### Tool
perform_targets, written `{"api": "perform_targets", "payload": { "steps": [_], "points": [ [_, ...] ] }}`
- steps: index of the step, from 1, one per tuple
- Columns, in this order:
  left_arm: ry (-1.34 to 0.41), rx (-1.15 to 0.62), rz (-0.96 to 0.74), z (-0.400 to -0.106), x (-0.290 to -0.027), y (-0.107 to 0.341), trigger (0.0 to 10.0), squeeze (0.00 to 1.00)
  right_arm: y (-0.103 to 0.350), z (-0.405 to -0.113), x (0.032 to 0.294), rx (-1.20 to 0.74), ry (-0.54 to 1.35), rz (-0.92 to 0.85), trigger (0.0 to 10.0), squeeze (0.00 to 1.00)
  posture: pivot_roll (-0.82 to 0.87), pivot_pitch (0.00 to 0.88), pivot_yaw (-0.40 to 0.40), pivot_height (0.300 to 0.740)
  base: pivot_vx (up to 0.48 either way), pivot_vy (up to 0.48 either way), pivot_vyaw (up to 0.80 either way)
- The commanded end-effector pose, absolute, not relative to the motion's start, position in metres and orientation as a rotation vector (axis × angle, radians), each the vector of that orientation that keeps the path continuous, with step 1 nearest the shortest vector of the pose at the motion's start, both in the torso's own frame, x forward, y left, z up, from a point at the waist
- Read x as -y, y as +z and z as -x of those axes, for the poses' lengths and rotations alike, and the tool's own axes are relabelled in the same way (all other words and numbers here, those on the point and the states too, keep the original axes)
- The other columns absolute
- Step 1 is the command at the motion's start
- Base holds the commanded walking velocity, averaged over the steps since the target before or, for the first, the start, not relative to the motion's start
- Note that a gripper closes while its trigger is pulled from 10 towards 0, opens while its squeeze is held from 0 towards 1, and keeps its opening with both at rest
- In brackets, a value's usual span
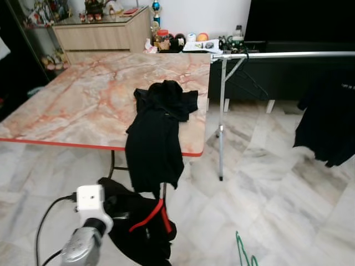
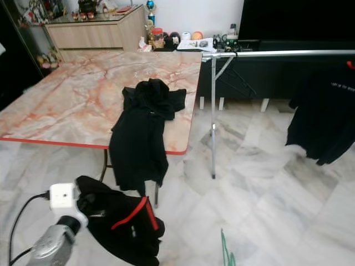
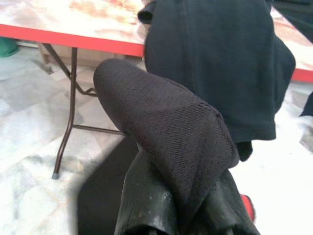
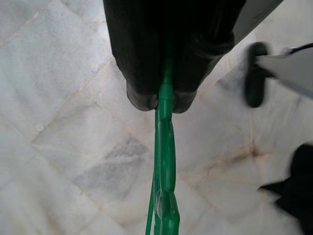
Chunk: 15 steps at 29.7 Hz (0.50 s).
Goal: Hang hanger
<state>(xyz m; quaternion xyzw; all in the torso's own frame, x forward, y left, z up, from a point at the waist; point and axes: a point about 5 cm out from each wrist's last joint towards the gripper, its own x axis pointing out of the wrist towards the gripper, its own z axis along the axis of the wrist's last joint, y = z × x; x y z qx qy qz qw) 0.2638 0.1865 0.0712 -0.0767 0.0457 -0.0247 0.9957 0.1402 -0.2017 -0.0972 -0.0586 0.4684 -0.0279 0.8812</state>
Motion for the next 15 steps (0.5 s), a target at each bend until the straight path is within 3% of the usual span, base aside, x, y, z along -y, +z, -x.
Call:
{"api": "perform_targets", "payload": {
  "steps": [1, 15],
  "points": [
    [-0.029, -0.052, 0.144, -0.2653, -0.1951, 0.0801, 10.0, 0.00, -0.0977, -0.1418, 0.1958, -0.976, -0.049, 0.107, 10.0, 0.00, 0.06, 0.042, 0.067, 0.740, 0.000, 0.334, 0.00],
    [-0.022, -0.048, 0.143, -0.2653, -0.1963, 0.0808, 10.0, 0.00, -0.0972, -0.1420, 0.2001, -0.983, -0.047, 0.113, 10.0, 0.00, 0.07, 0.050, 0.064, 0.740, 0.000, 0.330, 0.00]
  ]
}}
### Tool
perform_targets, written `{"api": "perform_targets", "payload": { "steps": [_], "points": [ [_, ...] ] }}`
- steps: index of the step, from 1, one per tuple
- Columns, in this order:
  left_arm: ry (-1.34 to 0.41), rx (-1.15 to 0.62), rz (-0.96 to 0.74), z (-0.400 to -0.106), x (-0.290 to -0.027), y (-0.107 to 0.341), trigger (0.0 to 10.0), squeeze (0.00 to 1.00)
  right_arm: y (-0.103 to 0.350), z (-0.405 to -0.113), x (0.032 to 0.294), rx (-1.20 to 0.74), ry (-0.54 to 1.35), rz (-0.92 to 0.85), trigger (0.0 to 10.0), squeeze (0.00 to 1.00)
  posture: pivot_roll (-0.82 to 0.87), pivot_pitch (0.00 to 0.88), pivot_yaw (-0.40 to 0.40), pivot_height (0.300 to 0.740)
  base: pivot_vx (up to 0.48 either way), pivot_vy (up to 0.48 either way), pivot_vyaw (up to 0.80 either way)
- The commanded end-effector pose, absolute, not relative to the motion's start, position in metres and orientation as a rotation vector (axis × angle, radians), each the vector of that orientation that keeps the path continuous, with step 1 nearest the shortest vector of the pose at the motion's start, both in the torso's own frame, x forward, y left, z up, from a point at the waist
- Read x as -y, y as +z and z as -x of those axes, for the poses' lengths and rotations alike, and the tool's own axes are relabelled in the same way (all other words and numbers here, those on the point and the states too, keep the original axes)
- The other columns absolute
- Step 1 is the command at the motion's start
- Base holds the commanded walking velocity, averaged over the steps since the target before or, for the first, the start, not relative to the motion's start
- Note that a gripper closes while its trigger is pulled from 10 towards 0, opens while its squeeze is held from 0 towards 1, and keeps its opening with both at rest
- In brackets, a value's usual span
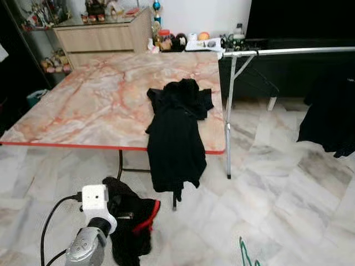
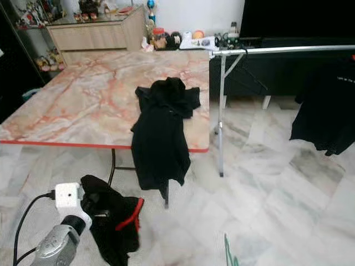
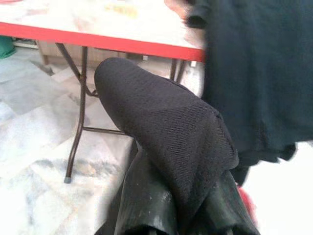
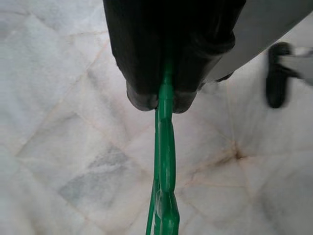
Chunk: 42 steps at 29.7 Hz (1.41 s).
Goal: Hang hanger
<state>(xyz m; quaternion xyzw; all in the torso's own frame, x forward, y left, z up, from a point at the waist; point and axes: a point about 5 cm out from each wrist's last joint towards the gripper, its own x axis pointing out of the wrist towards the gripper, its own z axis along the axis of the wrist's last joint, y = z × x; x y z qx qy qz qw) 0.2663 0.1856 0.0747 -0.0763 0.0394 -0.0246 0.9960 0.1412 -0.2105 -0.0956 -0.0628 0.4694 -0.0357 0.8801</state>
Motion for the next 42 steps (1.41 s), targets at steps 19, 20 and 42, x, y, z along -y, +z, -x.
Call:
{"api": "perform_targets", "payload": {
  "steps": [19, 20, 42],
  "points": [
    [-0.118, 0.067, 0.020, -0.280, -0.203, 0.111, 10.0, 0.00, -0.096, -0.148, 0.195, -0.968, -0.041, 0.110, 10.0, 0.00, 0.07, 0.056, 0.060, 0.740, 0.000, 0.000, 0.00],
    [-0.128, 0.076, 0.014, -0.281, -0.202, 0.114, 10.0, 0.00, -0.096, -0.148, 0.195, -0.968, -0.041, 0.110, 10.0, 0.00, 0.07, 0.056, 0.060, 0.740, 0.000, 0.000, 0.00],
    [-0.135, 0.108, 0.070, -0.283, -0.201, 0.119, 10.0, 0.00, -0.098, -0.144, 0.193, -0.981, -0.043, 0.106, 10.0, 0.00, 0.08, 0.057, 0.061, 0.740, 0.303, 0.000, 0.00]
  ]
}}
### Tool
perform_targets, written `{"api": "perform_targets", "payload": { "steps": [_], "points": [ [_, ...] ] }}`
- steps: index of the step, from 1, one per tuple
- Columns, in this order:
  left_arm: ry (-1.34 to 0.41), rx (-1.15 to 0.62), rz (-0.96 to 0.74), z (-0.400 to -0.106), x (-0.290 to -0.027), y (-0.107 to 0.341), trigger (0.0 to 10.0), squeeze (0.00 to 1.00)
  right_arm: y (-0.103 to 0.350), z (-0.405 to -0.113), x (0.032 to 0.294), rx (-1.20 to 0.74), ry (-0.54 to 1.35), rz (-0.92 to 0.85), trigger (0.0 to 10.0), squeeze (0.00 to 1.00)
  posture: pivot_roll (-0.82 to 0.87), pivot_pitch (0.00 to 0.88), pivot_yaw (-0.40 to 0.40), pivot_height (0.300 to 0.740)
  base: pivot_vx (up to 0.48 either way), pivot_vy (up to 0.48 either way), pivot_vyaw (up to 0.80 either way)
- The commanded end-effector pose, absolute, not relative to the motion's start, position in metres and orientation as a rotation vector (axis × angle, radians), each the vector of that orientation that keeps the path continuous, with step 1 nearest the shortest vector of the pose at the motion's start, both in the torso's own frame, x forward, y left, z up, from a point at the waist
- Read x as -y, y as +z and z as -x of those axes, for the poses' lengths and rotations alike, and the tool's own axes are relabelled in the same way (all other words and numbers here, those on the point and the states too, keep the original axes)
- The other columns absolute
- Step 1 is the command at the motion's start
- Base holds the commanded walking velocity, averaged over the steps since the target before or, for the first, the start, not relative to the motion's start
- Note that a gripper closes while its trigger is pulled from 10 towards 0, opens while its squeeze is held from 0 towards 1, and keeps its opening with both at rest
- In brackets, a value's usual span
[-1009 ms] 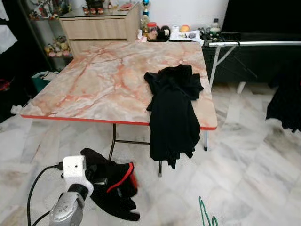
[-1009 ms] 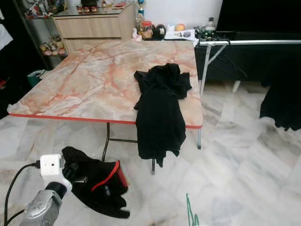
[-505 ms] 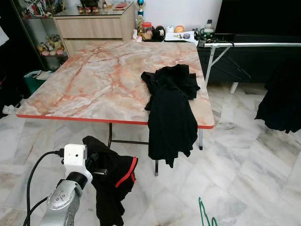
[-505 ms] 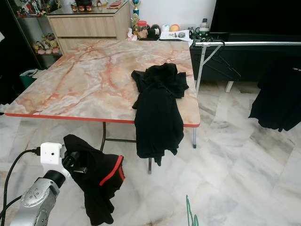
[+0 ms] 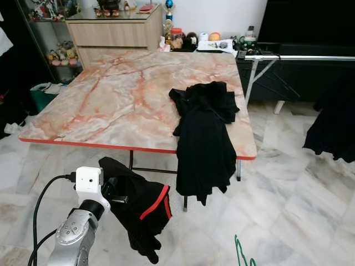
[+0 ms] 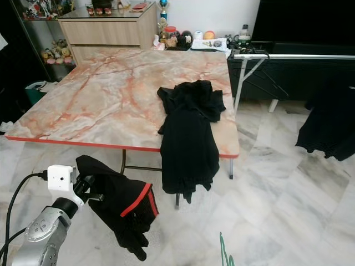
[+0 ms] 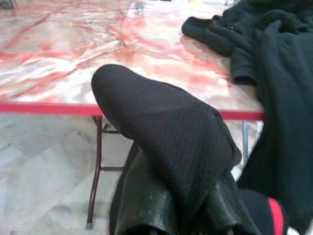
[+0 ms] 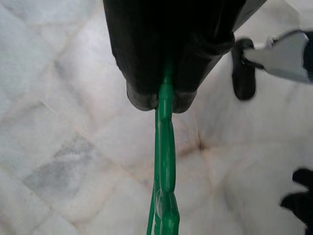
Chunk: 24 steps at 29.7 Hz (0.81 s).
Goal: Hang hanger
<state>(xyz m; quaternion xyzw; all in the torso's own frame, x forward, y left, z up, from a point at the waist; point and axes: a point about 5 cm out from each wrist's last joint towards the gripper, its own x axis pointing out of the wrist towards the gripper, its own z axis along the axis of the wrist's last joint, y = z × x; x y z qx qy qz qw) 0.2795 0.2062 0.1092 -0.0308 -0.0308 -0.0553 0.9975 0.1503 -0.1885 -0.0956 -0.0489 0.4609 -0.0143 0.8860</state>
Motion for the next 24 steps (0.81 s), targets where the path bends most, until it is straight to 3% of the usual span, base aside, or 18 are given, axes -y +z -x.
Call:
{"api": "perform_targets", "payload": {
  "steps": [1, 14, 24],
  "points": [
    [-0.136, 0.109, 0.070, -0.283, -0.201, 0.119, 10.0, 0.00, -0.098, -0.144, 0.193, -0.981, -0.043, 0.106, 10.0, 0.00, 0.08, 0.057, 0.061, 0.740, 0.480, 0.000, 0.00],
    [-0.156, 0.183, 0.053, -0.294, -0.202, 0.144, 10.0, 0.00, -0.097, -0.146, 0.193, -0.980, -0.050, 0.110, 10.0, 0.00, 0.08, 0.055, 0.062, 0.740, 0.480, 0.000, 0.00],
    [-0.223, 0.437, 0.007, -0.330, -0.202, 0.237, 10.0, 0.00, -0.096, -0.148, 0.193, -0.976, -0.052, 0.108, 10.0, 0.00, 0.09, 0.041, 0.065, 0.740, 0.480, 0.000, 0.00]
  ]
}}
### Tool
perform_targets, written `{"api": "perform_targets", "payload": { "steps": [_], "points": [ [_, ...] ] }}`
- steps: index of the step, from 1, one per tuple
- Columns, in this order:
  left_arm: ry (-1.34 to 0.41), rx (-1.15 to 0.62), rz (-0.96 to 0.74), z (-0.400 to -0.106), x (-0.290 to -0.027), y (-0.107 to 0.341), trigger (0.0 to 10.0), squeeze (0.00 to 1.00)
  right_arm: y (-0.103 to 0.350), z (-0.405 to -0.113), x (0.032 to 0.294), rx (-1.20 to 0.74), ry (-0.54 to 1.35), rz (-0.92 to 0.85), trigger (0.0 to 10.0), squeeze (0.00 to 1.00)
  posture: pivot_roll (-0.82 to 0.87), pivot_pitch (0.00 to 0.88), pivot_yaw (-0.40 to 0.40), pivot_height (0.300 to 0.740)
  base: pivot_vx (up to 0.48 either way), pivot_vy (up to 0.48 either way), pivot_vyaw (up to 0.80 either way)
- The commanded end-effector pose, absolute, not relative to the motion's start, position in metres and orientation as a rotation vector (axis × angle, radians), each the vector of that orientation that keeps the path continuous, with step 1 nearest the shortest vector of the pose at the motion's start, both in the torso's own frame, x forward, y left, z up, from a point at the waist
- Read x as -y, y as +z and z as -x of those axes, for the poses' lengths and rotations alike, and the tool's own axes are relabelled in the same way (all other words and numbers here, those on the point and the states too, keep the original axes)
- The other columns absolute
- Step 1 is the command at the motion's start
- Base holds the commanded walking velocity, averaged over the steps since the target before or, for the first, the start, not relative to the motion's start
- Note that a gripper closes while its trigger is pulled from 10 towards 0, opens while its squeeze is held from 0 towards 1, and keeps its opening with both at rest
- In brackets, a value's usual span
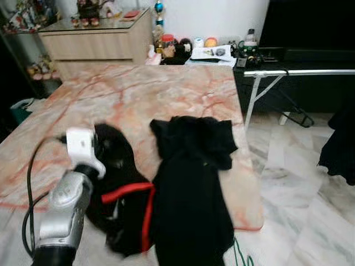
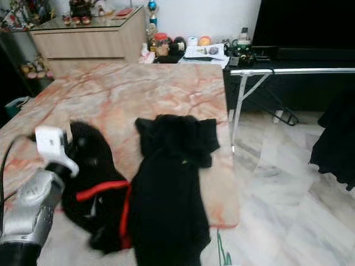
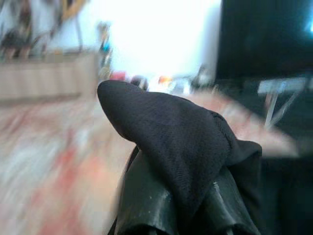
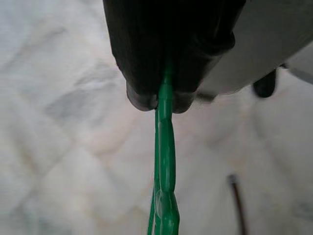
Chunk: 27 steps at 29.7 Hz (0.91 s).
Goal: Hang hanger
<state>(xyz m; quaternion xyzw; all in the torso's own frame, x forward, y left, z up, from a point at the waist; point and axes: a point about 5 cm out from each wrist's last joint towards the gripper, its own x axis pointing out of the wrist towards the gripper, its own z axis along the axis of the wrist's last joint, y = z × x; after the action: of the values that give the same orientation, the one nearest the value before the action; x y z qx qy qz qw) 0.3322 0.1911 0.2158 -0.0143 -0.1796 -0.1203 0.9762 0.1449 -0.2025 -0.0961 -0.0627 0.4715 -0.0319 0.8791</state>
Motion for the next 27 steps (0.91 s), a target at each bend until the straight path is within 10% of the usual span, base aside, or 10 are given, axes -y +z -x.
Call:
{"api": "perform_targets", "payload": {
  "steps": [1, 19, 21, 22, 23, 27],
  "points": [
    [-0.236, 0.476, 0.006, -0.336, -0.201, 0.254, 10.0, 0.00, -0.096, -0.149, 0.193, -0.975, -0.054, 0.108, 10.0, 0.00, 0.08, 0.037, 0.069, 0.740, 0.480, 0.000, 0.00],
    [-0.416, 0.059, 0.041, -0.309, -0.175, 0.166, 10.0, 0.00, -0.098, -0.143, 0.196, -0.985, -0.054, 0.108, 10.0, 0.00, 0.09, 0.042, 0.077, 0.740, 0.058, 0.000, 0.00],
    [-0.409, 0.034, 0.061, -0.303, -0.175, 0.159, 10.0, 0.32, -0.098, -0.142, 0.195, -0.987, -0.051, 0.108, 10.0, 0.00, 0.09, 0.046, 0.077, 0.740, 0.000, 0.000, 0.00],
    [-0.407, 0.030, 0.062, -0.302, -0.175, 0.158, 10.0, 0.32, -0.098, -0.142, 0.195, -0.988, -0.051, 0.108, 10.0, 0.00, 0.09, 0.046, 0.077, 0.740, 0.000, 0.000, 0.00],
    [-0.408, 0.018, 0.061, -0.299, -0.175, 0.154, 10.0, 1.00, -0.099, -0.140, 0.194, -0.990, -0.049, 0.108, 10.0, 0.00, 0.09, 0.046, 0.077, 0.740, 0.000, 0.000, 0.00],
    [-0.405, -0.020, 0.056, -0.291, -0.176, 0.146, 10.0, 1.00, -0.100, -0.137, 0.193, -0.999, -0.047, 0.109, 10.0, 0.00, 0.09, 0.046, 0.077, 0.740, 0.000, 0.000, 0.00]
  ]
}}
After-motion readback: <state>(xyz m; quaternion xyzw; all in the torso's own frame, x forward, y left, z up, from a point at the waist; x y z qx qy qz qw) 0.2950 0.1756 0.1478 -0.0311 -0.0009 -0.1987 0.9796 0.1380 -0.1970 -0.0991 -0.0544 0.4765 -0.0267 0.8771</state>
